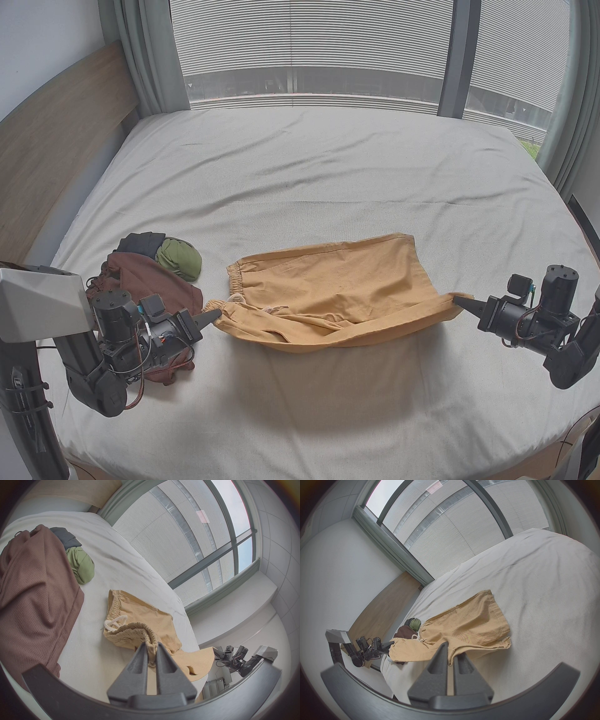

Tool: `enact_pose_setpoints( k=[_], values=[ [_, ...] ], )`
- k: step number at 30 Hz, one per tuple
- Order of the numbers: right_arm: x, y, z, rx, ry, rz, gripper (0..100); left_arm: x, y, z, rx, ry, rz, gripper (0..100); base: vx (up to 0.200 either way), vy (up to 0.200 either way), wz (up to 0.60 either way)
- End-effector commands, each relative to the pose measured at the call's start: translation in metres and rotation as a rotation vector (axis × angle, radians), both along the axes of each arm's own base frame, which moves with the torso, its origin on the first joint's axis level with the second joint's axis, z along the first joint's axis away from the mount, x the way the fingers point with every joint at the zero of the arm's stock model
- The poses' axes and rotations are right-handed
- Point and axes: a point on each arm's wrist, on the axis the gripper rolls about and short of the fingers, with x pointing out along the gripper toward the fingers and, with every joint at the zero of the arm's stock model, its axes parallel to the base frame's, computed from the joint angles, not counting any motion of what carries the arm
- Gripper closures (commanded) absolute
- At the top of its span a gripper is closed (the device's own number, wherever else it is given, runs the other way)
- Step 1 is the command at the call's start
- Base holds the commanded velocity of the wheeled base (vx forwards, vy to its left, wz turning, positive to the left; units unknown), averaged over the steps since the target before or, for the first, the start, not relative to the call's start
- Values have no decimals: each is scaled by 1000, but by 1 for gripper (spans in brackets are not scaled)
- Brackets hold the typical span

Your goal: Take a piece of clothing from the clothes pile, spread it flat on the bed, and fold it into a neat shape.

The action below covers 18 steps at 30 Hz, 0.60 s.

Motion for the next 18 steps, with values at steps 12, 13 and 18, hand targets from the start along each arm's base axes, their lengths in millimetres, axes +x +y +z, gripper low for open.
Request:
enact_pose_setpoints(
  k=[12,13,18],
  values=[
    [36,-3,47,3,-37,-22,100,11,-16,10,-35,-43,71,100,0,0,0],
    [38,-3,49,3,-35,-22,100,11,-16,10,-35,-43,69,100,0,0,0],
    [48,-4,59,4,-43,-27,100,12,-17,10,-36,-45,68,100,0,0,0]
  ],
)
